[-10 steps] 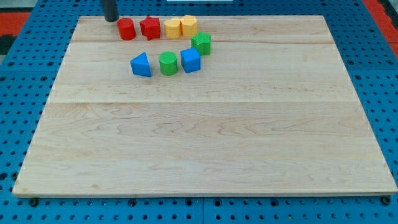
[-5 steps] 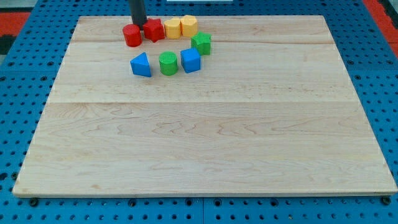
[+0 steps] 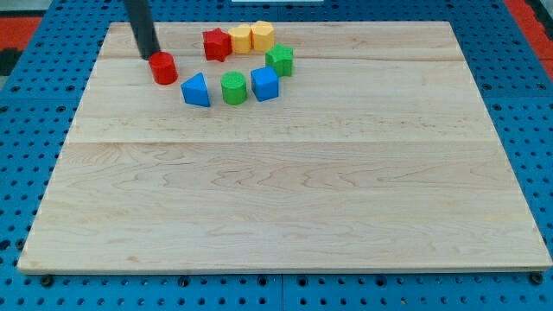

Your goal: Move the red circle to the blue triangle

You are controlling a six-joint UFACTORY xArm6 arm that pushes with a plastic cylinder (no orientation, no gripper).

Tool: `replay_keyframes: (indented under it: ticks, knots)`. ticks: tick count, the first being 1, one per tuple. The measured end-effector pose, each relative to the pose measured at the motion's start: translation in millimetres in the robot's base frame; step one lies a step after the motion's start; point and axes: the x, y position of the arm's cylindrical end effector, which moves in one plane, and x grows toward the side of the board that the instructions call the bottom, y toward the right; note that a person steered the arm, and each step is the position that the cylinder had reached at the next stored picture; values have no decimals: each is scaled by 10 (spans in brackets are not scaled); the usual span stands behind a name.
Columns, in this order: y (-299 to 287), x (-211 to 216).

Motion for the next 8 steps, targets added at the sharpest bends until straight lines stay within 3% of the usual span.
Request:
replay_keyframes:
  ticks: [1, 4, 8]
  knots:
    - [-121, 199]
    - [642, 310]
    - [1373, 98]
